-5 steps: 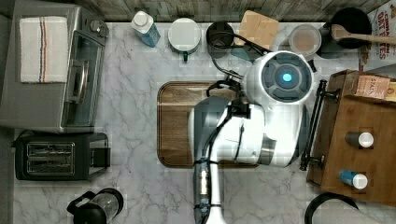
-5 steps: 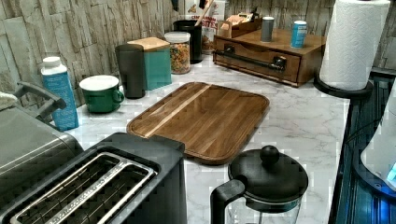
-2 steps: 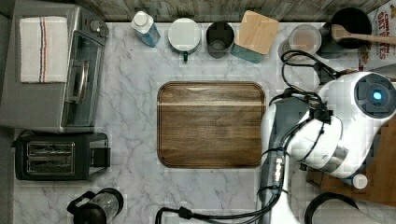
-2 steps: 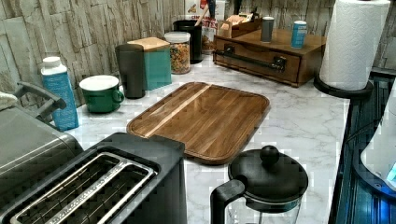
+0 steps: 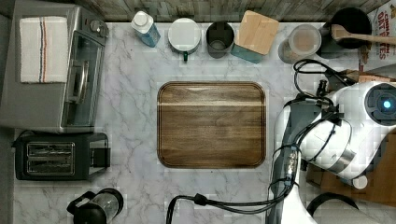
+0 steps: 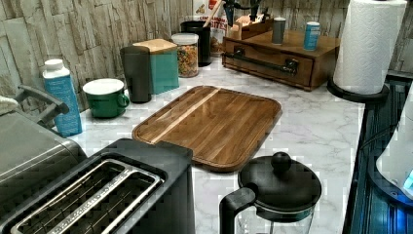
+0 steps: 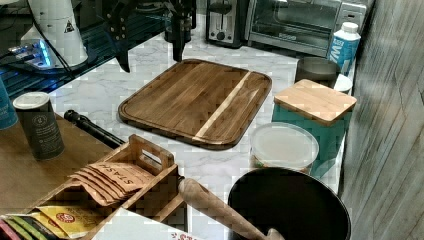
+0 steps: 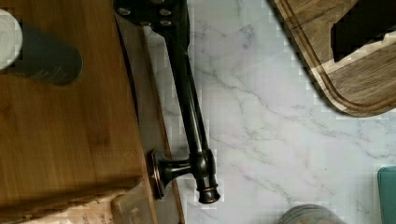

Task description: Open the drawer.

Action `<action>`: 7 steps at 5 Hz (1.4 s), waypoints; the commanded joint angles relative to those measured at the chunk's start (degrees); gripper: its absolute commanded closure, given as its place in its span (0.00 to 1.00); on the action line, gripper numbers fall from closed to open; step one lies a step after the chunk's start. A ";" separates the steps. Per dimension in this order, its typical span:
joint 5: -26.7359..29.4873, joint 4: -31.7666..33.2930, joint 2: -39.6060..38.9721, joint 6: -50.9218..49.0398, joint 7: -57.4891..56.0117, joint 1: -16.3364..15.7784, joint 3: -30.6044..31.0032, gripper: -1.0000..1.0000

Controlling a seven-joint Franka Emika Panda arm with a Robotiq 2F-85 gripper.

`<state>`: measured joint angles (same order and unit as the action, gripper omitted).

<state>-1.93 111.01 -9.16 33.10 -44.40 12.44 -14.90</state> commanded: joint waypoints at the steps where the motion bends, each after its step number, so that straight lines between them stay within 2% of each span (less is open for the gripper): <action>1: -10.84 3.41 -0.84 5.13 -6.62 0.49 -0.45 0.00; 2: -7.73 3.00 -3.02 6.47 -11.69 -0.71 -3.87 0.00; 3: -5.66 4.95 -3.75 9.24 -11.61 1.62 -1.35 0.00; 4: -2.74 8.33 -4.11 12.92 -10.20 0.59 -1.96 0.00; 5: -2.75 8.25 -4.98 11.76 -9.63 1.64 -1.72 0.00; 7: -1.76 9.86 -8.02 18.29 -11.71 3.47 -2.82 0.00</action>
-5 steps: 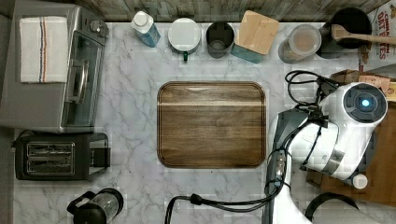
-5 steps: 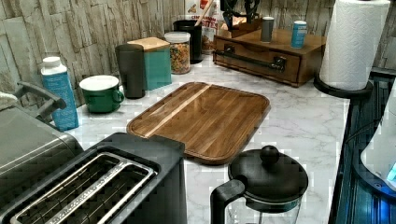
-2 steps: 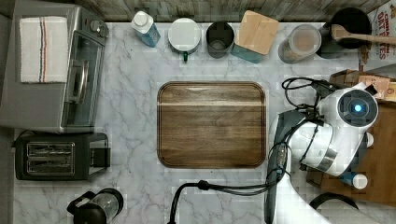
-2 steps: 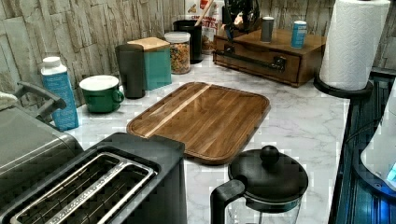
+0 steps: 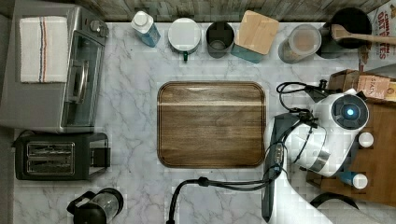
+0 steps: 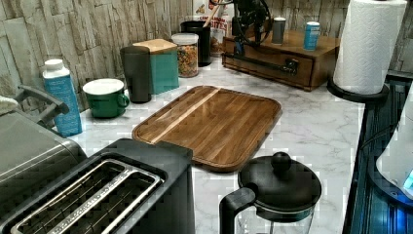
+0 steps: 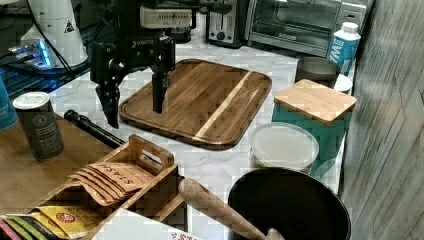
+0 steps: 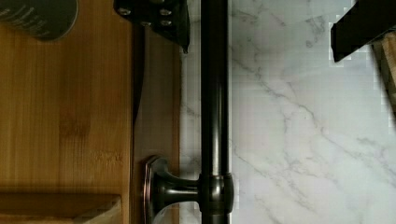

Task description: Open the drawer.

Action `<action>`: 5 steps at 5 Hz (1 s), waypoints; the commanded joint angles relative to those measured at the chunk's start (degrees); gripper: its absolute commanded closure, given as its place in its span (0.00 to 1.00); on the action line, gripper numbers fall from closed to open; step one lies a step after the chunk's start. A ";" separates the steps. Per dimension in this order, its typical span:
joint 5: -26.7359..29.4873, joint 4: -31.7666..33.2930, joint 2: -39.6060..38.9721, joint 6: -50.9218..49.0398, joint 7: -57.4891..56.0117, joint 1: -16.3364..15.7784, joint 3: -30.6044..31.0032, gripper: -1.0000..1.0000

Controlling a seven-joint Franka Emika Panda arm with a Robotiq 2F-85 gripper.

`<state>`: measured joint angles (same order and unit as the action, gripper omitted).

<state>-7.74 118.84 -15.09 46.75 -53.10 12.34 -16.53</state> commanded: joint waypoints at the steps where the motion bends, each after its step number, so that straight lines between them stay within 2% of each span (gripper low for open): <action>1: 7.71 1.28 -4.64 6.12 -4.44 4.89 0.00 0.00; 2: 11.21 2.59 -6.04 10.14 -3.85 4.79 1.22 0.00; 3: 10.23 1.69 -7.23 10.45 -2.85 3.91 0.52 0.00; 4: 9.87 -0.50 -7.83 7.03 -2.94 3.87 0.93 0.00; 5: 10.59 -0.15 -6.30 4.90 -1.09 2.52 1.44 0.00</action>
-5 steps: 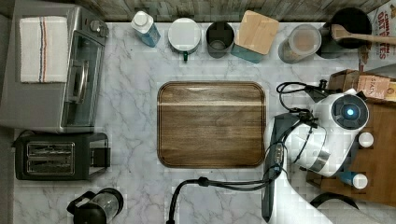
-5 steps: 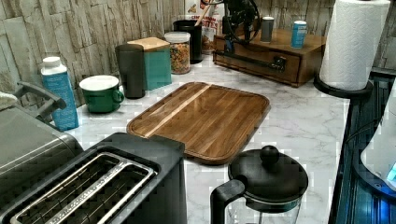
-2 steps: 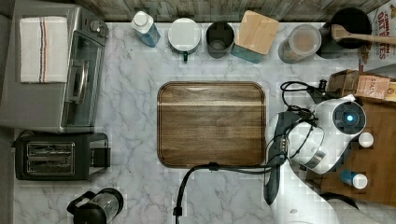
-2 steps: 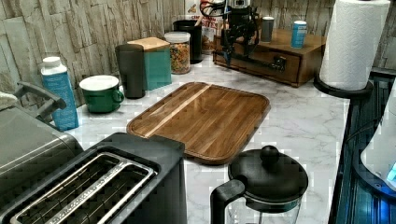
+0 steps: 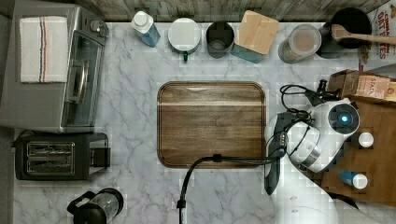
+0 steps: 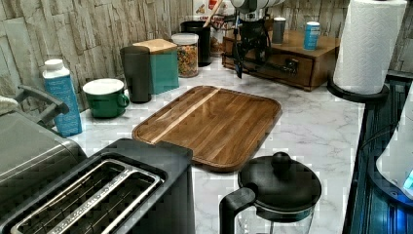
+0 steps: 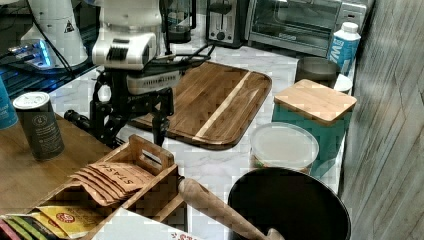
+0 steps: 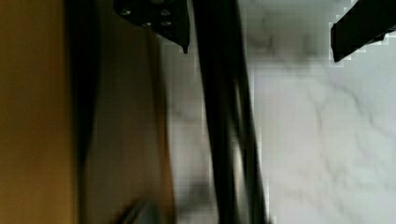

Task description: Open the drawer.

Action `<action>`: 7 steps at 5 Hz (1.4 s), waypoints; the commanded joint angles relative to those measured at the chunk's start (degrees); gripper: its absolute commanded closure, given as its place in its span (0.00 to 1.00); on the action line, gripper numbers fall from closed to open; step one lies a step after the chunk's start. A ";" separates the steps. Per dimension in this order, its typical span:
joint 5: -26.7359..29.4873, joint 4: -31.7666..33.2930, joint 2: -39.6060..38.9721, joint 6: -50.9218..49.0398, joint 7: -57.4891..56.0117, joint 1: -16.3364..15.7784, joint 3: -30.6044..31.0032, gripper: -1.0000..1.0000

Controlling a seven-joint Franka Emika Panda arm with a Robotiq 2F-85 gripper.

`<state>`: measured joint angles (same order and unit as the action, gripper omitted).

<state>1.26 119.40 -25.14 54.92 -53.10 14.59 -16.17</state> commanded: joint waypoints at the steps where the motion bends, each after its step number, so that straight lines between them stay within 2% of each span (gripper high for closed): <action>1: -0.43 1.23 6.74 -1.70 1.81 -2.77 0.96 0.00; 2: -0.58 1.63 8.11 -1.18 -0.61 -3.95 3.14 0.00; 3: 1.65 4.17 10.40 -0.14 -2.88 -5.88 6.81 0.00; 4: 3.16 5.40 10.94 0.47 -0.74 -8.33 10.10 0.00; 5: 3.58 4.29 10.02 -0.66 4.16 -10.21 13.34 0.00; 6: 4.22 1.27 9.72 -7.05 8.50 -11.57 15.79 0.00; 7: 1.57 1.48 10.06 -5.71 16.74 -14.80 16.83 0.00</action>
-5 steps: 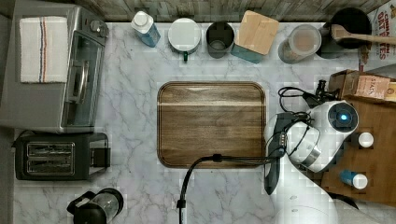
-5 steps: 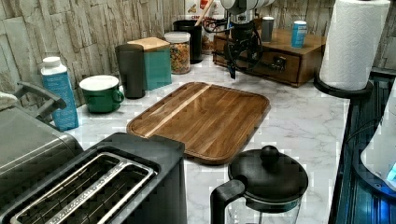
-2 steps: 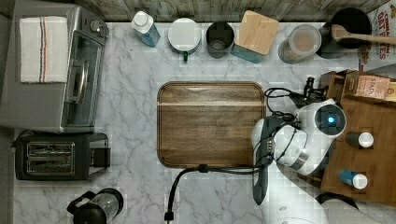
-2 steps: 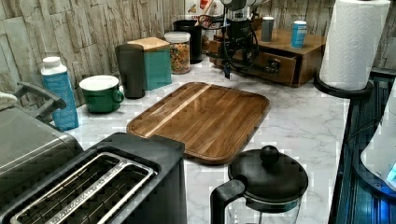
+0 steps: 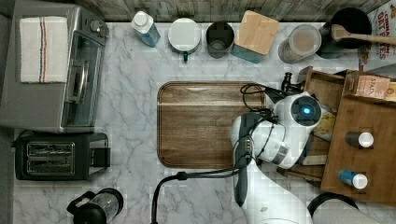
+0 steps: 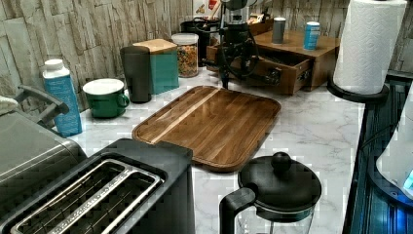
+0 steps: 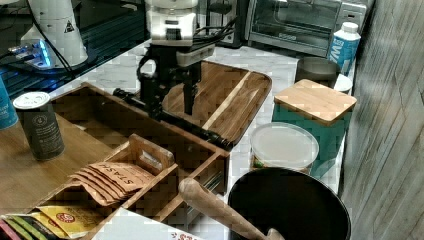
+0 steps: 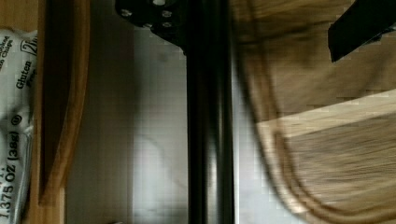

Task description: Open the drawer.

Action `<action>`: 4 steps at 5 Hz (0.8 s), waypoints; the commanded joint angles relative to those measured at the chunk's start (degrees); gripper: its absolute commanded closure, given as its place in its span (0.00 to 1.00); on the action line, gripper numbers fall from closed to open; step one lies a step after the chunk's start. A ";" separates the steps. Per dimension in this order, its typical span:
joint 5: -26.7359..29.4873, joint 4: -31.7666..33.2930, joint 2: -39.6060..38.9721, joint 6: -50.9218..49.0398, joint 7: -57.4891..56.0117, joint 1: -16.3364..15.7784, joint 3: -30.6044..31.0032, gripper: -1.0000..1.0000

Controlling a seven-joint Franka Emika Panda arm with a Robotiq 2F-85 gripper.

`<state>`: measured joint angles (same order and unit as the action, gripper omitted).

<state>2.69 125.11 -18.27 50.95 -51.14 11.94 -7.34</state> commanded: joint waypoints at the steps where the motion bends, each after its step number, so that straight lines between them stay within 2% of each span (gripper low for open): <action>1: 0.24 -5.24 3.05 -2.94 17.66 -14.26 8.43 0.00; 3: 1.36 -6.58 3.10 -4.87 18.75 -16.43 8.88 0.00; 4: 3.81 -4.97 4.34 -2.06 16.17 -15.56 10.15 0.00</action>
<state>1.70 124.77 -18.37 49.85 -36.31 4.43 -6.82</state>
